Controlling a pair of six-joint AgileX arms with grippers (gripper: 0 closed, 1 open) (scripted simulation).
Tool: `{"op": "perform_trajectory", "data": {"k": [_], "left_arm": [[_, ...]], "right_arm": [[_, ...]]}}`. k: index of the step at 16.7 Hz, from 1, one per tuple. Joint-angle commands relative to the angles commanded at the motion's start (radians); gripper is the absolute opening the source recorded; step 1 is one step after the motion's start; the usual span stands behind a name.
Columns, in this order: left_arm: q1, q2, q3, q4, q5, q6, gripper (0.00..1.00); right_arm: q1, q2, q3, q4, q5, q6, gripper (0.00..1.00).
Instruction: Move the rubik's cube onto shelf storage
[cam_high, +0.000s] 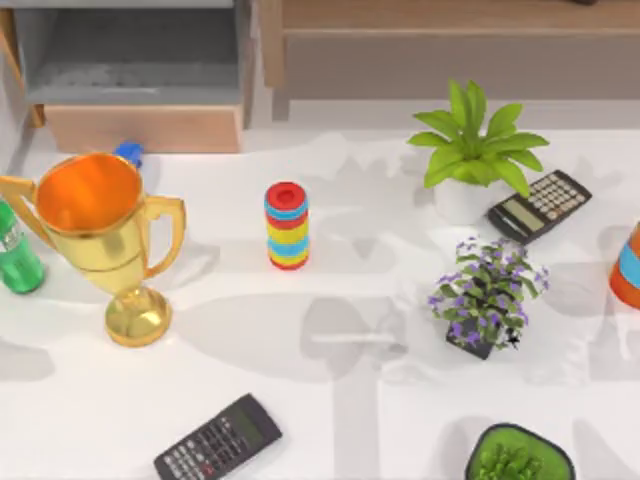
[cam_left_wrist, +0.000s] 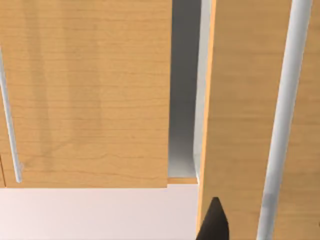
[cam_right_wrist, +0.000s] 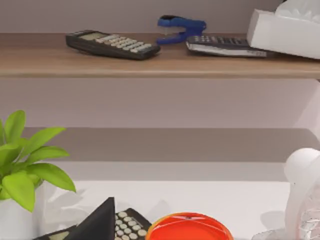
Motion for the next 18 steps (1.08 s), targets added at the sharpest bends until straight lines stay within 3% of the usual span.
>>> {"op": "perform_trajectory", "data": {"k": [4, 5, 14, 18], "left_arm": [[0.000, 0.000, 0.000, 0.000, 0.000, 0.000, 0.98], [0.000, 0.000, 0.000, 0.000, 0.000, 0.000, 1.00], [0.001, -0.001, -0.001, 0.002, 0.002, 0.000, 1.00], [0.043, -0.019, -0.053, 0.032, 0.044, 0.003, 1.00]], "right_arm": [[0.000, 0.000, 0.000, 0.000, 0.000, 0.000, 1.00], [0.000, 0.000, 0.000, 0.000, 0.000, 0.000, 1.00], [0.000, 0.000, 0.000, 0.000, 0.000, 0.000, 1.00], [0.000, 0.000, 0.000, 0.000, 0.000, 0.000, 1.00]]}}
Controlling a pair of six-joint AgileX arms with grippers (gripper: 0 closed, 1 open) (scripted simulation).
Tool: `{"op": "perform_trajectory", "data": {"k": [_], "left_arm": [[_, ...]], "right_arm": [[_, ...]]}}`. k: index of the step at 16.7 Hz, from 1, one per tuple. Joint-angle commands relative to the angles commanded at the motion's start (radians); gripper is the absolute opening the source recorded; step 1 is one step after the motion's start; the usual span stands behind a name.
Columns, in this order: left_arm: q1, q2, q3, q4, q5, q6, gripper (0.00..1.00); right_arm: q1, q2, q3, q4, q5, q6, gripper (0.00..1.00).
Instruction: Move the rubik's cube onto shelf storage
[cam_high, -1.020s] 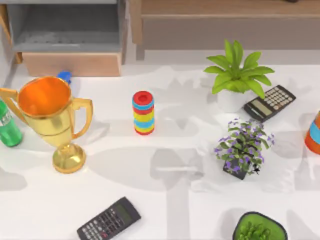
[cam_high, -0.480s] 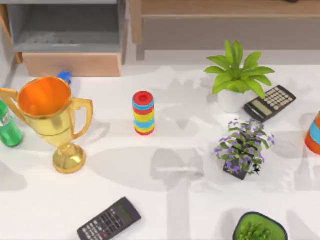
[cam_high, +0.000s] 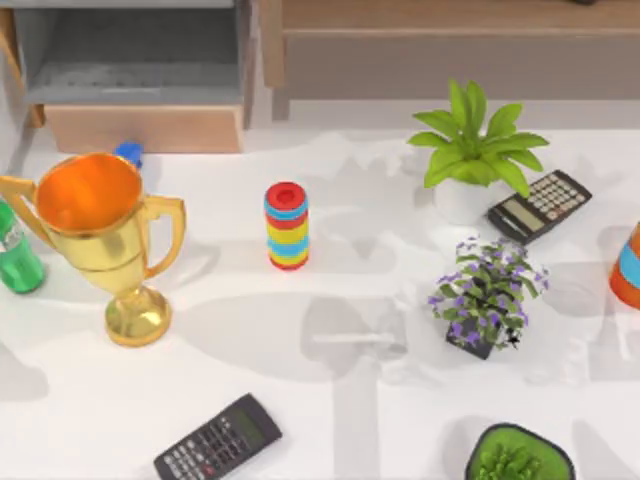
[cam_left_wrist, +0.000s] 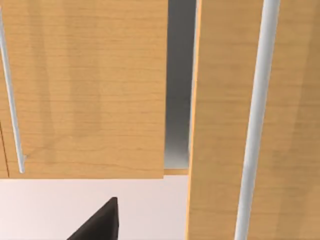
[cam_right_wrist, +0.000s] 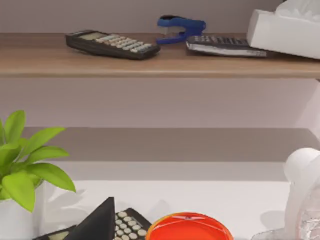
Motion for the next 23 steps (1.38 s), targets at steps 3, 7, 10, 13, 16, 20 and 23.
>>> {"op": "perform_trajectory", "data": {"k": [3, 7, 10, 13, 16, 20, 23], "left_arm": [[0.006, -0.003, -0.007, 0.004, 0.005, 0.001, 1.00], [0.017, -0.003, 0.016, -0.022, -0.009, -0.008, 1.00], [0.071, -0.016, 0.100, -0.129, -0.058, -0.046, 1.00], [0.130, -0.028, 0.237, -0.313, -0.128, -0.116, 1.00], [0.163, -0.033, 0.421, -0.560, -0.206, -0.212, 1.00], [0.147, -0.022, 0.720, -0.960, -0.311, -0.372, 1.00], [0.096, 0.005, 0.961, -1.290, -0.385, -0.507, 1.00]], "right_arm": [[0.000, 0.000, 0.000, 0.000, 0.000, 0.000, 1.00], [0.000, 0.000, 0.000, 0.000, 0.000, 0.000, 1.00], [0.000, 0.000, 0.000, 0.000, 0.000, 0.000, 1.00], [0.000, 0.000, 0.000, 0.000, 0.000, 0.000, 1.00], [0.000, 0.000, 0.000, 0.000, 0.000, 0.000, 1.00], [0.000, 0.000, 0.000, 0.000, 0.000, 0.000, 1.00], [0.000, 0.000, 0.000, 0.000, 0.000, 0.000, 1.00]]}}
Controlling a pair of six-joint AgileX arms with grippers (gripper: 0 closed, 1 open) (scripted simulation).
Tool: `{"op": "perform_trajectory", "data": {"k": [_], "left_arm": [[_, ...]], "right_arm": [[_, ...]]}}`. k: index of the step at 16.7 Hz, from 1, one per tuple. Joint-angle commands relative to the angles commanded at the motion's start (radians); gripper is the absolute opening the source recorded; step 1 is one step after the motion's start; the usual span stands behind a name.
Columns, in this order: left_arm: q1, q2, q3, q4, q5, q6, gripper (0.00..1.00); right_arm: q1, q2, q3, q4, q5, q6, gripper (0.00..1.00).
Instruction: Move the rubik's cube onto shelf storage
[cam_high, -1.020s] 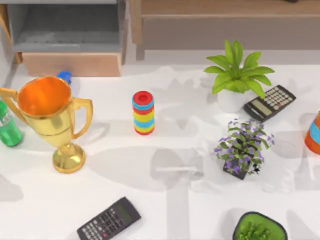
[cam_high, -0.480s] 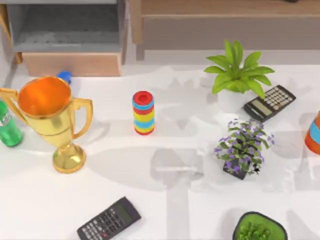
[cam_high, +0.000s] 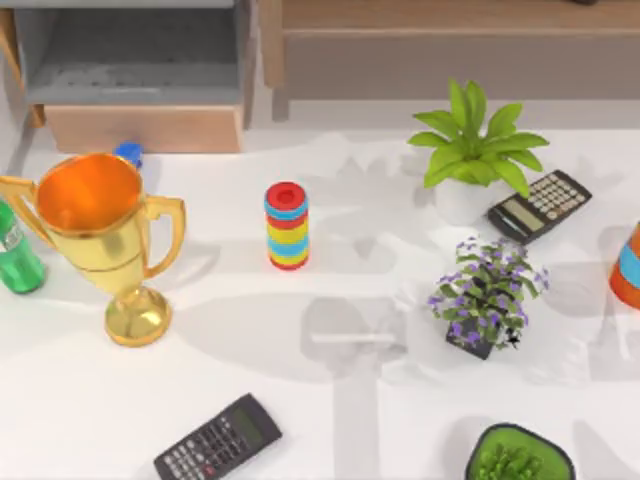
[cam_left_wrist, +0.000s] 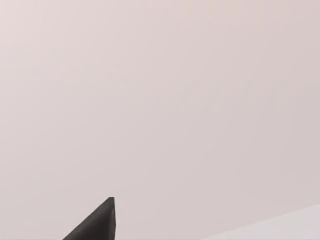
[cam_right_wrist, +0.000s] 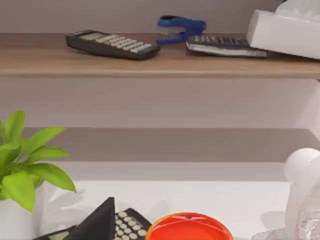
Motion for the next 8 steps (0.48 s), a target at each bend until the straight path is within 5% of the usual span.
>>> {"op": "perform_trajectory", "data": {"k": [8], "left_arm": [[-0.240, 0.163, 0.581, -0.875, -0.167, -0.357, 1.00]], "right_arm": [[0.000, 0.000, 0.000, 0.000, 0.000, 0.000, 1.00]]}}
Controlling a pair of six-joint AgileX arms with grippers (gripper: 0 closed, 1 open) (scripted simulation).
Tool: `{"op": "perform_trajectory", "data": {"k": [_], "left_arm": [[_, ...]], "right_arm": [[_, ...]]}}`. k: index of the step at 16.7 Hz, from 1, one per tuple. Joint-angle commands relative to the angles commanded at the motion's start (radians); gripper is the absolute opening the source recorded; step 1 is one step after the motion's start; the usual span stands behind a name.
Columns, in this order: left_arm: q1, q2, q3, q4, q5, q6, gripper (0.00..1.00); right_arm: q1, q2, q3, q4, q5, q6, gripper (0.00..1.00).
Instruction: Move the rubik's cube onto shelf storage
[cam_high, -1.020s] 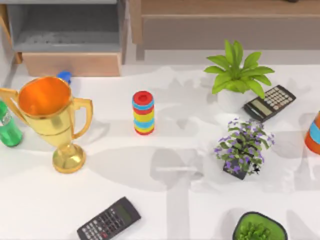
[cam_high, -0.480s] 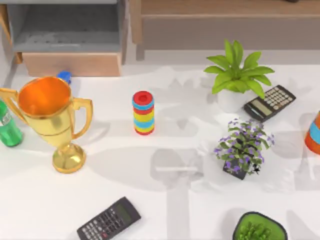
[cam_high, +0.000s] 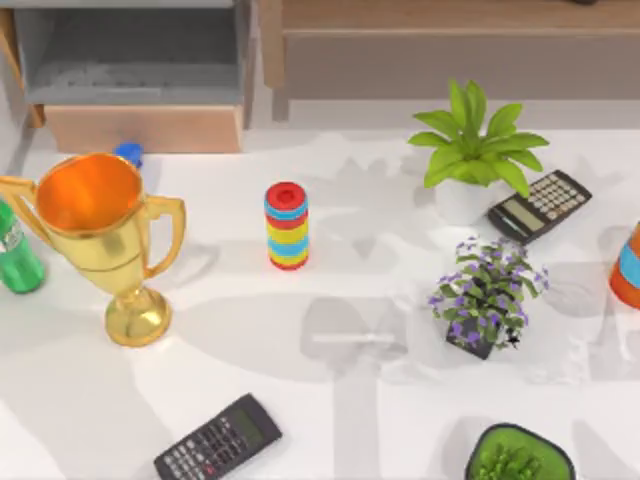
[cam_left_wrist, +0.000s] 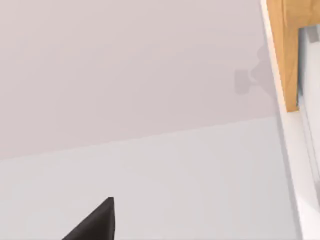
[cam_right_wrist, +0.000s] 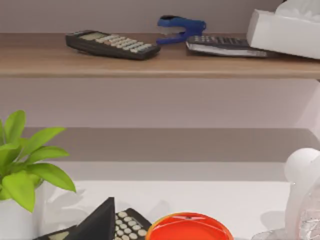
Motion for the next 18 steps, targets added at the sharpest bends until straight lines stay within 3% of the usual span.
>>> {"op": "perform_trajectory", "data": {"k": [5, 9, 18], "left_arm": [[-0.144, 0.133, 0.257, -0.429, -0.074, -0.177, 1.00], [-0.210, 0.223, 0.372, -0.642, -0.112, -0.266, 1.00], [-0.219, 0.251, 0.398, -0.699, -0.121, -0.288, 1.00]], "right_arm": [[0.000, 0.000, 0.000, 0.000, 0.000, 0.000, 1.00], [0.000, 0.000, 0.000, 0.000, 0.000, 0.000, 1.00], [0.000, 0.000, 0.000, 0.000, 0.000, 0.000, 1.00]]}}
